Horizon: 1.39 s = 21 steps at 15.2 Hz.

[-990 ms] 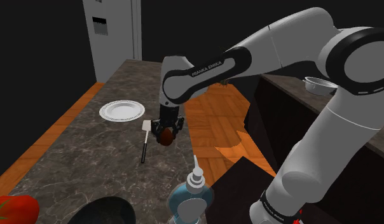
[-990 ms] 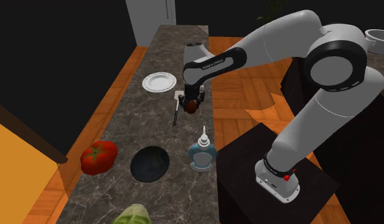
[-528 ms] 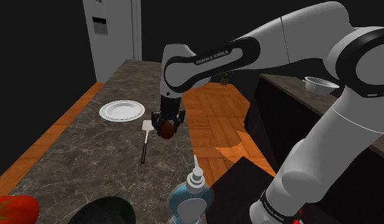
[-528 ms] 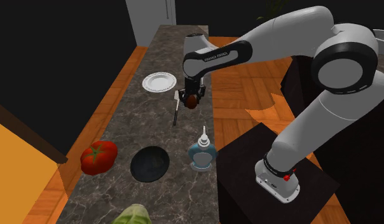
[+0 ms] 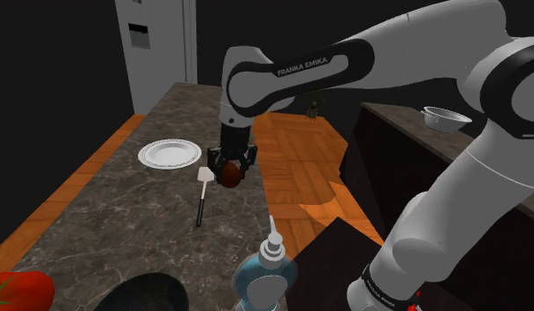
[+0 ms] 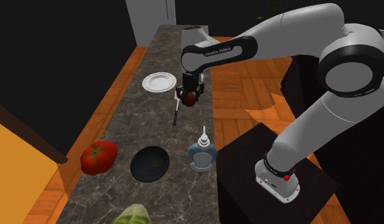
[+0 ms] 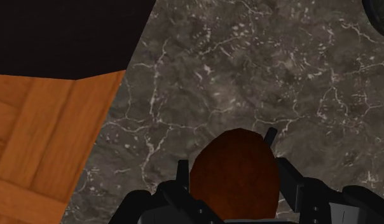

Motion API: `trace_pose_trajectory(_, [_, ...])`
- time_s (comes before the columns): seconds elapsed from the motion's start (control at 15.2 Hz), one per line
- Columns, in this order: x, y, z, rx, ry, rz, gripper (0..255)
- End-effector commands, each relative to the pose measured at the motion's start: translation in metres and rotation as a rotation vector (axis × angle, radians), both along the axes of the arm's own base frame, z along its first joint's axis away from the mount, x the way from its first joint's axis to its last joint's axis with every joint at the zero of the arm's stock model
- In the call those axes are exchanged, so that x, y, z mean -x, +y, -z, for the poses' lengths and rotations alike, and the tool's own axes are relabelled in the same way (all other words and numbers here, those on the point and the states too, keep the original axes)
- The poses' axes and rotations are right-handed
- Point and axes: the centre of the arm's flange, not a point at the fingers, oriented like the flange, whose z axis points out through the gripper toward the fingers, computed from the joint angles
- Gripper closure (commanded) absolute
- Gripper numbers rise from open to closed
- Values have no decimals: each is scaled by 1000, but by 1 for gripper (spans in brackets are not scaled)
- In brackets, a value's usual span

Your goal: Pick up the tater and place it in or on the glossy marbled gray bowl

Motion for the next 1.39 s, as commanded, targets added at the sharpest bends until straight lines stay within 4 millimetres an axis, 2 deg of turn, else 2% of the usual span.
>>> trace_pose_trajectory(0.0, [9, 21, -1, 0, 0, 0, 255])
trace_pose_trajectory(1.32, [130, 256, -5, 0, 0, 0, 255])
